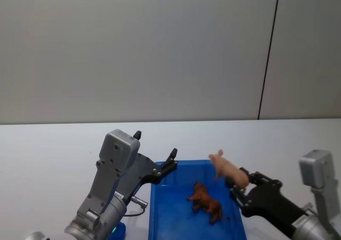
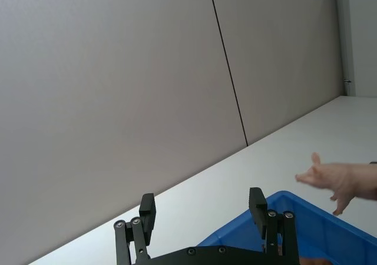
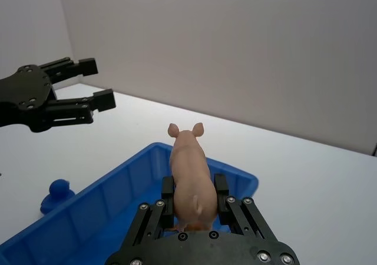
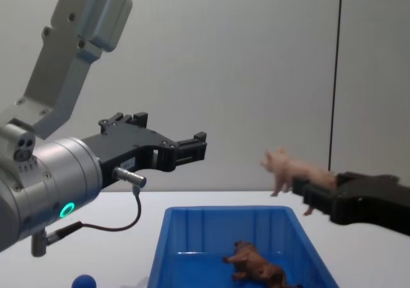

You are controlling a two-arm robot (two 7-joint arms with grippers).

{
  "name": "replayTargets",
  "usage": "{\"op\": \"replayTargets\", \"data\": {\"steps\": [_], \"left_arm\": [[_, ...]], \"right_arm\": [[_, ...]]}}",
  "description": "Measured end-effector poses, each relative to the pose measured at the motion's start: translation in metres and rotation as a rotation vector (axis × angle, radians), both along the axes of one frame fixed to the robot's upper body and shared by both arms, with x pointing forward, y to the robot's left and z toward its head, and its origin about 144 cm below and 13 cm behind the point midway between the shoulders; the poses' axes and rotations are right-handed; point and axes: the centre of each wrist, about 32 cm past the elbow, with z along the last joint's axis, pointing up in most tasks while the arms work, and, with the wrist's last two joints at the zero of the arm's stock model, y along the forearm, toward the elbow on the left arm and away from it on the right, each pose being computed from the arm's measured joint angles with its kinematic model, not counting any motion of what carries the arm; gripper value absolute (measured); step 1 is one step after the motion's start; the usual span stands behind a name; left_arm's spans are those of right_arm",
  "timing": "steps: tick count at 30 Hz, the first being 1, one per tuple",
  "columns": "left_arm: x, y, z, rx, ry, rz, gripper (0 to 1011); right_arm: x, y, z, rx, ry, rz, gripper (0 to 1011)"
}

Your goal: Pick up the two dolls from the table and place them into the box.

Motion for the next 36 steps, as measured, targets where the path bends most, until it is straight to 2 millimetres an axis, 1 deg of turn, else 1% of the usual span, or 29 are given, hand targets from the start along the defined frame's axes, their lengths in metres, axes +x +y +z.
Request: {"op": "replayTargets", "data": {"steps": [5, 6, 8, 11, 12, 13, 14, 16, 17, 18, 19, 22, 23, 24, 26, 31, 36], "left_arm": [[0.000, 0.000, 0.000, 0.000, 0.000, 0.000, 1001], [0.000, 0.000, 0.000, 0.000, 0.000, 0.000, 1001], [0.000, 0.000, 0.000, 0.000, 0.000, 0.000, 1001], [0.000, 0.000, 0.000, 0.000, 0.000, 0.000, 1001], [0.000, 0.000, 0.000, 0.000, 0.000, 0.000, 1001], [0.000, 0.000, 0.000, 0.000, 0.000, 0.000, 1001], [0.000, 0.000, 0.000, 0.000, 0.000, 0.000, 1001], [0.000, 0.000, 0.000, 0.000, 0.000, 0.000, 1001], [0.000, 0.000, 0.000, 0.000, 0.000, 0.000, 1001], [0.000, 0.000, 0.000, 0.000, 0.000, 0.000, 1001], [0.000, 0.000, 0.000, 0.000, 0.000, 0.000, 1001], [0.000, 0.000, 0.000, 0.000, 0.000, 0.000, 1001], [0.000, 0.000, 0.000, 0.000, 0.000, 0.000, 1001], [0.000, 0.000, 0.000, 0.000, 0.000, 0.000, 1001], [0.000, 0.000, 0.000, 0.000, 0.000, 0.000, 1002], [0.000, 0.000, 0.000, 0.000, 0.000, 0.000, 1001], [0.000, 0.000, 0.000, 0.000, 0.000, 0.000, 1001]], "right_arm": [[0.009, 0.010, -0.002, -0.010, 0.030, 0.041, 386], [0.009, 0.010, -0.002, -0.010, 0.030, 0.041, 411], [0.012, 0.014, -0.004, -0.015, 0.042, 0.055, 493], [0.016, 0.018, -0.006, -0.019, 0.057, 0.066, 554], [0.018, 0.019, -0.007, -0.021, 0.063, 0.070, 615], [0.019, 0.020, -0.008, -0.022, 0.065, 0.071, 627], [0.019, 0.021, -0.008, -0.022, 0.067, 0.072, 679], [0.020, 0.022, -0.009, -0.024, 0.072, 0.073, 740], [0.021, 0.023, -0.009, -0.025, 0.072, 0.073, 769], [0.021, 0.023, -0.009, -0.026, 0.073, 0.072, 769], [0.021, 0.024, -0.010, -0.026, 0.074, 0.070, 832], [0.021, 0.024, -0.010, -0.026, 0.065, 0.057, 899], [0.021, 0.024, -0.011, -0.026, 0.062, 0.054, 936], [0.020, 0.023, -0.011, -0.026, 0.058, 0.049, 942], [0.018, 0.022, -0.011, -0.025, 0.046, 0.034, 1001], [0.012, 0.018, -0.010, -0.018, 0.015, -0.008, 1001], [0.001, 0.012, -0.010, -0.005, -0.017, -0.073, 1001]]}}
